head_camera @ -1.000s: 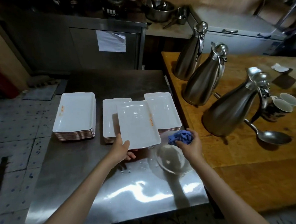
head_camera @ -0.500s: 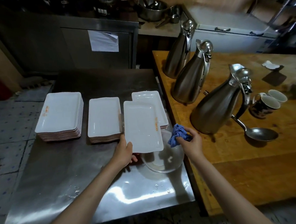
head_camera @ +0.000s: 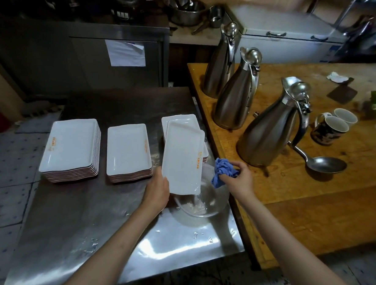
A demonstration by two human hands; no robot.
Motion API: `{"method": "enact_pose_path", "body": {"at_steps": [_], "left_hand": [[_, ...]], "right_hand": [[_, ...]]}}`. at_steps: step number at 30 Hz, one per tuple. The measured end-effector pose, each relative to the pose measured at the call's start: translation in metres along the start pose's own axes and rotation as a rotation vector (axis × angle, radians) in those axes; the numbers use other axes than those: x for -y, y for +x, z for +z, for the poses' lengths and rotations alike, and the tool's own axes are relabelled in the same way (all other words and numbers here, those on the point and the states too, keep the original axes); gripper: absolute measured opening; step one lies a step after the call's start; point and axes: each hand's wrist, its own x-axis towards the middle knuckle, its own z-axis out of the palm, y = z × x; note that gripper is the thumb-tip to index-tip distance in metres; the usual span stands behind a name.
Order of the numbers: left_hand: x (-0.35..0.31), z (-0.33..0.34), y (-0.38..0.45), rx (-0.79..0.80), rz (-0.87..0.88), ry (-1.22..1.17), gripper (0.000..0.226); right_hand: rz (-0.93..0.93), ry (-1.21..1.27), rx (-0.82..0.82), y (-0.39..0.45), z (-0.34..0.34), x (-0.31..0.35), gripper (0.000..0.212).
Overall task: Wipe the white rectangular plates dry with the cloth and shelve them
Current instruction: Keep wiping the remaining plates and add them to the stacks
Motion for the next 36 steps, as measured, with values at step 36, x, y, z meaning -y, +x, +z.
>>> {"method": "enact_pose_path", "body": {"at_steps": [36], "left_hand": [[-0.021,-0.003,0.004,0.043,-0.129,-0.441,0.025]], "right_hand": [[-0.12,-0.086,0.118,-0.004,0.014,0.006,0.04]]}}
